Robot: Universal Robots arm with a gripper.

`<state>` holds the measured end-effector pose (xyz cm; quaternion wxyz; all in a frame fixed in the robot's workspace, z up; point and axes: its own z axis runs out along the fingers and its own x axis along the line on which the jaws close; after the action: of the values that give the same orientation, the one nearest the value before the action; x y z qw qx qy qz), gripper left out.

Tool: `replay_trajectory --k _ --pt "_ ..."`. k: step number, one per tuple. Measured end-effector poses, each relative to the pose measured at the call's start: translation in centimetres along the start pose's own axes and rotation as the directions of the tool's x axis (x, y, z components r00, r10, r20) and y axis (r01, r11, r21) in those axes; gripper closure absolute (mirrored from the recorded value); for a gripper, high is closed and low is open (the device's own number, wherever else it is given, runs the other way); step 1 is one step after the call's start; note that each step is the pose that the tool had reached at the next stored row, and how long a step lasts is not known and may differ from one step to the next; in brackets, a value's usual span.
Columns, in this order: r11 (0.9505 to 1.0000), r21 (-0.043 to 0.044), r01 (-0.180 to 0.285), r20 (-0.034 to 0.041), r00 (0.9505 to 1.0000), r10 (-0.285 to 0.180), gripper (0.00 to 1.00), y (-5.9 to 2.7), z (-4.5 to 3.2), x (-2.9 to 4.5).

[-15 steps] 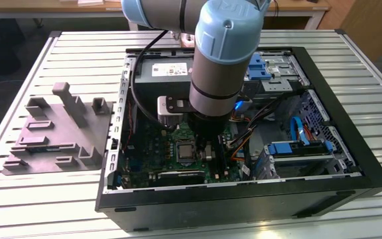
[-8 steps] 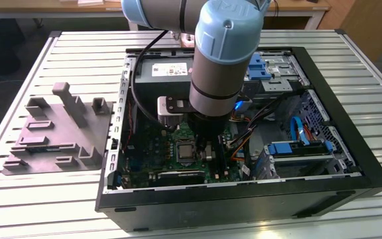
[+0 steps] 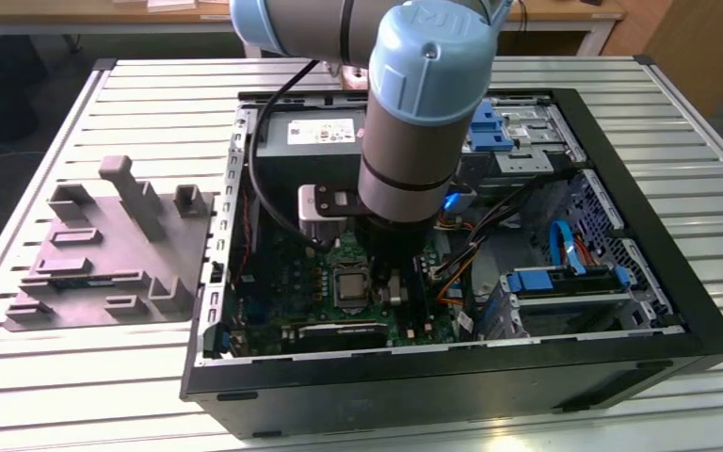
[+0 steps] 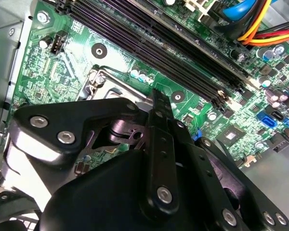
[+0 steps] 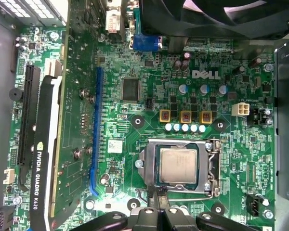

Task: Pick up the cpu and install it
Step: 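Install the first cpu locking lever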

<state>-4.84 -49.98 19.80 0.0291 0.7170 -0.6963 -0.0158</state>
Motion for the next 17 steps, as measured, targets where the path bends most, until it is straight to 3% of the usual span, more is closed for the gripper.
replay_trajectory --k 17 --pt "1.0000 0.0000 0.000 0.0003 1.0000 0.000 0.89 -0.15 0.73 0.00"
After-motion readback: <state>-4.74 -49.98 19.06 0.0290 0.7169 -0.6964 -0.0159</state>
